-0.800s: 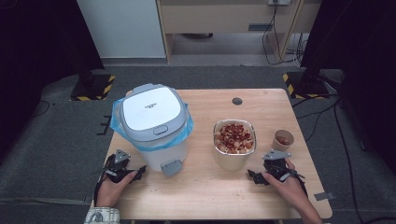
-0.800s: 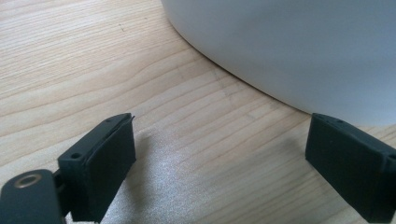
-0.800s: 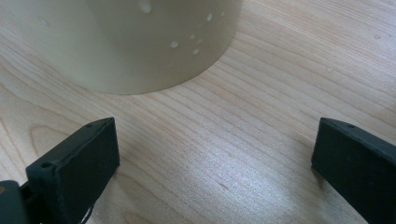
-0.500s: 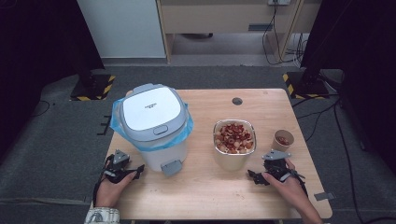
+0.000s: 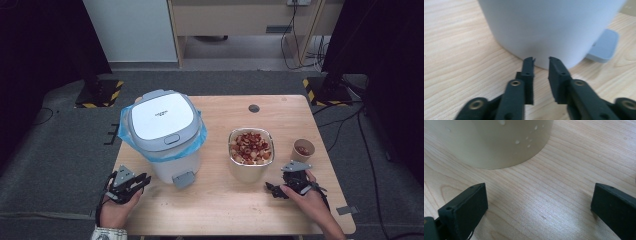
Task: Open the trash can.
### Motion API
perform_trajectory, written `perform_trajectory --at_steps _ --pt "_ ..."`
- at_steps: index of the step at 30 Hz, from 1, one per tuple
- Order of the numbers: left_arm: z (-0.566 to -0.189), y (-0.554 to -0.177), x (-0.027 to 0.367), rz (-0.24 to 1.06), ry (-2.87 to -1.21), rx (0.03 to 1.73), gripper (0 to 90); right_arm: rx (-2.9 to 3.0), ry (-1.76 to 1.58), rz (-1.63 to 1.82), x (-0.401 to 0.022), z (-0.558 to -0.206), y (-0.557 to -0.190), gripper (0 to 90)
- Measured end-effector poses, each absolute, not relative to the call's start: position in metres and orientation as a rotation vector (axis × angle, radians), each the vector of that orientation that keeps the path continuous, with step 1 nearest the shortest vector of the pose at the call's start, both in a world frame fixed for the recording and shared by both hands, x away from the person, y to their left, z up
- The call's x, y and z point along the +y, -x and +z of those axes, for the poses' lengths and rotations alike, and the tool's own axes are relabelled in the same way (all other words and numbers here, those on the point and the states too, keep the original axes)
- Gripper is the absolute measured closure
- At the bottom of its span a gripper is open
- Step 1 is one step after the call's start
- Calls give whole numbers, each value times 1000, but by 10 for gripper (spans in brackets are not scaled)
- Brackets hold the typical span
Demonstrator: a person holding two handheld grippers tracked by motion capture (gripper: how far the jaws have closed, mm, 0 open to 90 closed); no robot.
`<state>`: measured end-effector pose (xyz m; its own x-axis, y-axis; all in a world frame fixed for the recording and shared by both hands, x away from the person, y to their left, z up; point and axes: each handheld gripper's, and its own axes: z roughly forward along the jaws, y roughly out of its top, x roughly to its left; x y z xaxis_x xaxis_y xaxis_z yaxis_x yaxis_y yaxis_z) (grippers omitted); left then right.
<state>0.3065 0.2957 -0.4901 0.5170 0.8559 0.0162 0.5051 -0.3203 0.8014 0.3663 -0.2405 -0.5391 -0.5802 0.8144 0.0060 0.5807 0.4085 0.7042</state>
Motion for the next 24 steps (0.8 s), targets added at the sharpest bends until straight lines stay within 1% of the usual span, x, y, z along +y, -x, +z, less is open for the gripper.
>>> perform_trajectory --at_steps 2,7,13,19,24 --pt "-487 -303 289 579 -2007 1068 817 2329 -1209 964 -241 -539 -366 12" --pt "-484 -300 274 582 -2040 984 891 2327 -1211 962 -241 -539 -365 12" --pt "-484 -300 249 589 -2128 872 898 2329 -1210 962 -242 -539 -365 12" --pt "-484 -300 232 599 -2143 795 898 2325 -1213 962 -242 -539 -364 12" --pt "-485 -302 225 604 -2155 762 898 2323 -1216 961 -242 -539 -364 12"
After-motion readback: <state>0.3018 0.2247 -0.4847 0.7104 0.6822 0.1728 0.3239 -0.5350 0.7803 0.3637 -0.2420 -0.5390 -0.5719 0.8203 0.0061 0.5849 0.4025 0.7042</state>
